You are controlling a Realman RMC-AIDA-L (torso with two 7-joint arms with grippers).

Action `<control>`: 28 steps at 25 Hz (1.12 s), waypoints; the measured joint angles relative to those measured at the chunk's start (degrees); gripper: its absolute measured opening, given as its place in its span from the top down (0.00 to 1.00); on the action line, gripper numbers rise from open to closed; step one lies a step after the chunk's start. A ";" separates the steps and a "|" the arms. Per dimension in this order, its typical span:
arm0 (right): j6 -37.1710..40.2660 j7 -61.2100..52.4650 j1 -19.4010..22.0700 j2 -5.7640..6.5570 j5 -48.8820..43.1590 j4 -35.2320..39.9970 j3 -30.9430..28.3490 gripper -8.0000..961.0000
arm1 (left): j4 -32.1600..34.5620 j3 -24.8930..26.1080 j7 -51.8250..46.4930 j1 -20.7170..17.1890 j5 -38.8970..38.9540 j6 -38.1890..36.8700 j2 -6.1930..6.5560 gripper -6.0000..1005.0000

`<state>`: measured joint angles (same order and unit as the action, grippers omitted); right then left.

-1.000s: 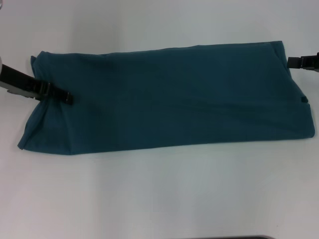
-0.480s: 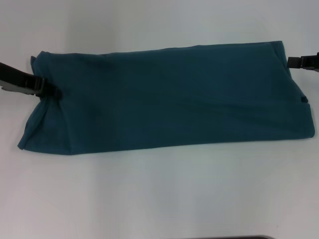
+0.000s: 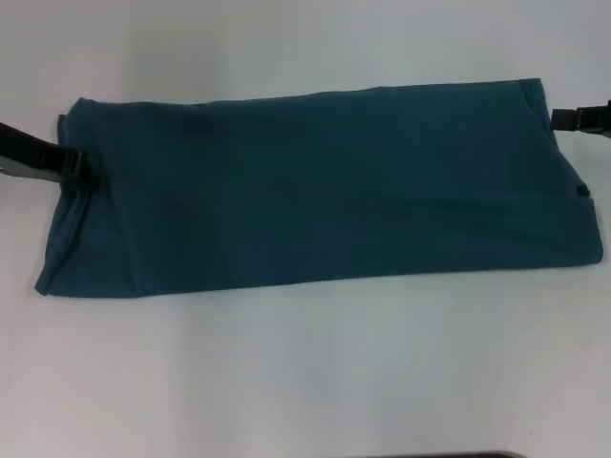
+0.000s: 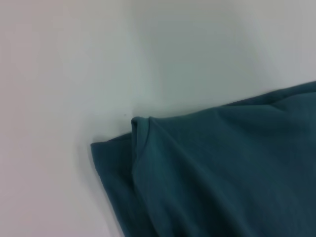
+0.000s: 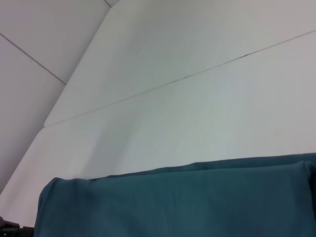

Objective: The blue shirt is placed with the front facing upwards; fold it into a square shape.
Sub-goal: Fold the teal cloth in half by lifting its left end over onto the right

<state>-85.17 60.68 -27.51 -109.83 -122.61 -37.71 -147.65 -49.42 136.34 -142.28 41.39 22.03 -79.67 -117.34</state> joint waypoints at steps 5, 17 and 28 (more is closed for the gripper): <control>0.00 -0.02 0.06 -0.03 0.00 -0.09 -0.07 0.98 | -0.15 -0.13 -0.01 0.00 -0.09 0.03 0.01 0.95; 0.00 0.00 -0.07 0.02 0.00 -0.15 -0.03 0.98 | -4.62 0.22 -1.43 -0.71 -0.25 -2.94 -0.05 0.94; 0.36 0.19 -0.09 0.06 0.00 -0.17 0.02 0.98 | -5.04 0.26 -1.48 -2.21 -0.24 -3.06 -0.08 0.63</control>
<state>-84.81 60.87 -27.60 -109.77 -122.61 -37.88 -147.63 -54.46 136.60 -143.76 39.18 21.79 -82.73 -117.42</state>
